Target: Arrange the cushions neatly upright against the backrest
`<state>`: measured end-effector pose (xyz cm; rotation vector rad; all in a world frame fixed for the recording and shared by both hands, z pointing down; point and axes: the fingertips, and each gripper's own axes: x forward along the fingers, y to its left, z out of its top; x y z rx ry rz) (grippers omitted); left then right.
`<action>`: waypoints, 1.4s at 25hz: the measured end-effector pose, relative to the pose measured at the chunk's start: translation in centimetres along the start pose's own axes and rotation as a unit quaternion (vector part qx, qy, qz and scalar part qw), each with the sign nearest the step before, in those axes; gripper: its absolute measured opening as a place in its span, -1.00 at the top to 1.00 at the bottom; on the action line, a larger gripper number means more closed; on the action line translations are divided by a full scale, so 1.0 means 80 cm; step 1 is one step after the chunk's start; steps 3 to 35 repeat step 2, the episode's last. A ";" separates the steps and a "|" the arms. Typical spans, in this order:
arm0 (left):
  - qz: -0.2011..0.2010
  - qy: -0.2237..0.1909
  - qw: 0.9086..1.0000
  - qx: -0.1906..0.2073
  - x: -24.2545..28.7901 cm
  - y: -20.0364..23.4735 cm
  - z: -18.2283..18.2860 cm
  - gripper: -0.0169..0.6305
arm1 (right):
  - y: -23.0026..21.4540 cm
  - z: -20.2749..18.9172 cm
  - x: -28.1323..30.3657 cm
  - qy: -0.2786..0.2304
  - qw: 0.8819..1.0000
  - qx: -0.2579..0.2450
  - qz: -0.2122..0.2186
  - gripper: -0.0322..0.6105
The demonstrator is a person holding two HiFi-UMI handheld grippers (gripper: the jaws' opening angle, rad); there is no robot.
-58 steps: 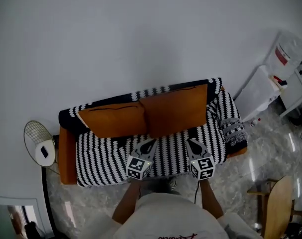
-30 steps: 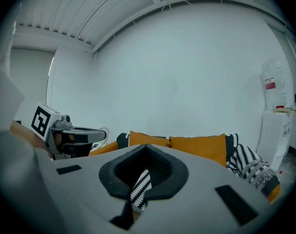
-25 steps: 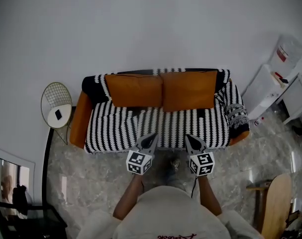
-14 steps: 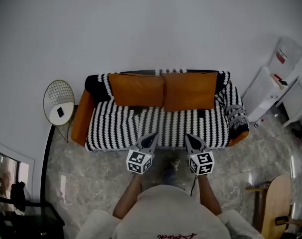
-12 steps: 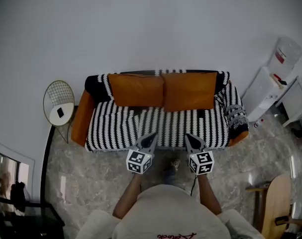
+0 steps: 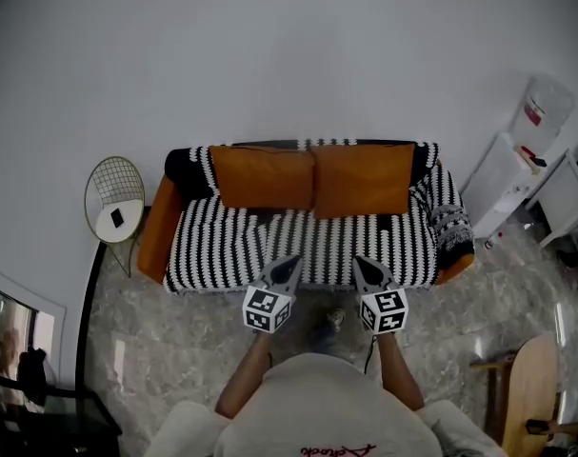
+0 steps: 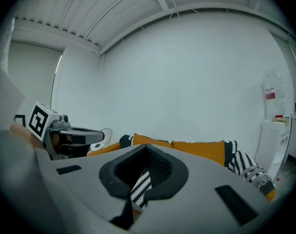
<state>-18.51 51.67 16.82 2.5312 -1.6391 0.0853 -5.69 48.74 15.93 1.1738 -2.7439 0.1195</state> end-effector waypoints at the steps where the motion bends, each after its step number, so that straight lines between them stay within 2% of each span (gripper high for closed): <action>1: 0.000 0.000 1.000 0.000 -0.002 -0.001 -0.001 0.86 | 0.002 -0.001 -0.001 0.001 1.000 0.000 0.000 0.81; 35: 0.000 0.000 1.000 0.000 -0.004 -0.002 -0.001 0.86 | 0.004 -0.002 -0.003 0.002 1.000 0.001 0.000 0.81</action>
